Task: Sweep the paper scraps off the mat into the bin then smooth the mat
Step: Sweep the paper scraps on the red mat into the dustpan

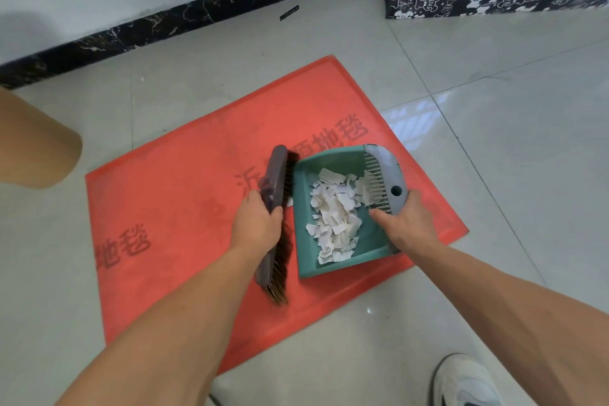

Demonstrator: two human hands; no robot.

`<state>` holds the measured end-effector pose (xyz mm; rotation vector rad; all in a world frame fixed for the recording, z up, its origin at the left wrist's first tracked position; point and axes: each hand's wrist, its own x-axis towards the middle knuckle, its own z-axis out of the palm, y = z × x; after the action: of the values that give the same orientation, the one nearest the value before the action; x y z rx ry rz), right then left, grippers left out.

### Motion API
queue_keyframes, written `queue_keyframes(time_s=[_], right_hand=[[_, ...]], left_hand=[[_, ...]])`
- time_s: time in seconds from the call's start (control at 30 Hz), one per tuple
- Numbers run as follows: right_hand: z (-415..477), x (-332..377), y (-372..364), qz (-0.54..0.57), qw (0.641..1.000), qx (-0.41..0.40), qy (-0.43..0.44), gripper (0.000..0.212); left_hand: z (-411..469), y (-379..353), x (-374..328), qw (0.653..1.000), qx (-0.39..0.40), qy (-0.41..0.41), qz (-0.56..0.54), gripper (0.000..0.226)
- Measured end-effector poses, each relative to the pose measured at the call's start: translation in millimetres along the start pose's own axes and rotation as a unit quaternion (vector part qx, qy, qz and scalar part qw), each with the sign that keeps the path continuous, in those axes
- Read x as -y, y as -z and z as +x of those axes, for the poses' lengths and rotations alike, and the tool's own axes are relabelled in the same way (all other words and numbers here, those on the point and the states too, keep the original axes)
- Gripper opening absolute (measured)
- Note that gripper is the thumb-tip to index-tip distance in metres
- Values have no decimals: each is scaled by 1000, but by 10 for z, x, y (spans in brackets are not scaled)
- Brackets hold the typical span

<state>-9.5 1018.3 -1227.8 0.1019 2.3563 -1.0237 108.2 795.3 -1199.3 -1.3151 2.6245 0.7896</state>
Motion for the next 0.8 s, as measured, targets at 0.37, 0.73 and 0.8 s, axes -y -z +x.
queue_keyframes(time_s=[0.37, 0.73, 0.8], right_hand=[[-22, 20, 6, 5, 1000, 5, 3, 50], [-12, 37, -19, 9, 1000, 5, 4, 49], [-7, 34, -16, 10, 1000, 5, 4, 50]], left_hand=[[227, 327, 167, 995, -100, 23, -7, 28], [-15, 35, 13, 1000, -1, -22, 0, 26], [1, 56, -39, 999, -33, -25, -28, 25]])
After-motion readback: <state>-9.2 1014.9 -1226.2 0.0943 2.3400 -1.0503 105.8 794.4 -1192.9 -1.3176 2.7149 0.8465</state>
